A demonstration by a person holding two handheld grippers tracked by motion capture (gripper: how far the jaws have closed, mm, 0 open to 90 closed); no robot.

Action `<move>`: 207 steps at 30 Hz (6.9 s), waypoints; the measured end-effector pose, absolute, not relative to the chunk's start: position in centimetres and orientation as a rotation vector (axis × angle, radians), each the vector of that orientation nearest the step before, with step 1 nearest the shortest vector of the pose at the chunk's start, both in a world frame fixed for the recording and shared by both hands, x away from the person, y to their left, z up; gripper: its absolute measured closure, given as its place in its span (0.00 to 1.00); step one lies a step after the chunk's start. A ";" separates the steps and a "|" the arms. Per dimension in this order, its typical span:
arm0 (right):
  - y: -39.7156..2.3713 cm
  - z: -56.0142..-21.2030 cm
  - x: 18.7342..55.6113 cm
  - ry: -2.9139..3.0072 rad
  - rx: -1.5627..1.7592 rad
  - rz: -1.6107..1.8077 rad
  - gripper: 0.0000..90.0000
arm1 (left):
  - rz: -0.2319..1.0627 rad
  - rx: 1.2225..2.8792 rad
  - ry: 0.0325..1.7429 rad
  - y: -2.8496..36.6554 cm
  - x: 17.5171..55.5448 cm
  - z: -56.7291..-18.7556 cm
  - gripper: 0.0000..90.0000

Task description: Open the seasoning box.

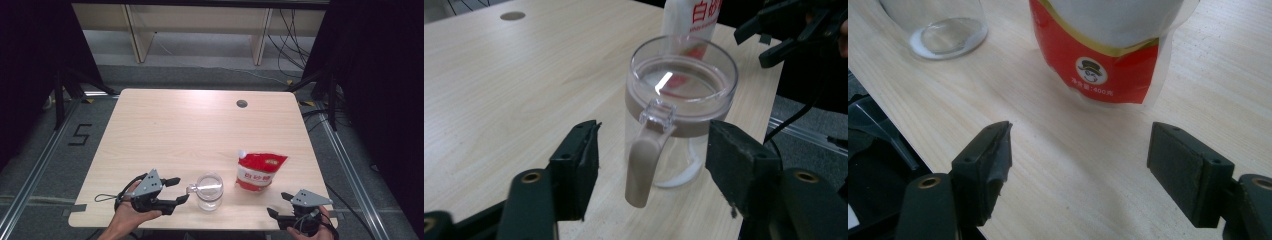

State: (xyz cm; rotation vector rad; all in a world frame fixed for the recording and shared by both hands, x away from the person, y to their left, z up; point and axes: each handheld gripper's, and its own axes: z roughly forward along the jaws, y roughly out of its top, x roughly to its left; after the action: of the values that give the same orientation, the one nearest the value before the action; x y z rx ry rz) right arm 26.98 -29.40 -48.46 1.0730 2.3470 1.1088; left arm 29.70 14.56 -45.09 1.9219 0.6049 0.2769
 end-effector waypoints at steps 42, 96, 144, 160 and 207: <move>-25.7 -47.3 26.2 2.371 0.806 1.234 0.53 | 0.326 1.891 0.642 12.6 30.2 -44.9 0.99; -18.4 -46.3 28.7 2.344 0.598 1.401 1.00 | 0.341 1.902 0.630 12.7 30.1 -45.3 0.99; -13.9 -43.8 28.6 2.319 0.421 1.465 0.99 | 0.355 2.018 0.757 16.5 28.8 -49.3 0.26; -11.9 -43.9 28.5 2.338 0.351 1.477 0.98 | 0.336 1.987 0.793 17.0 28.5 -49.6 0.26; -29.2 -47.2 27.2 2.226 0.734 1.349 0.39 | 0.338 1.954 0.807 17.7 28.3 -49.4 0.17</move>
State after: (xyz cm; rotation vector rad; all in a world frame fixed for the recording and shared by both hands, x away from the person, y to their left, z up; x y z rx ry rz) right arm 27.20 -29.20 -47.24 0.7341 2.2256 1.3486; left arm 28.31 17.71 -49.40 1.9537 0.8069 0.3384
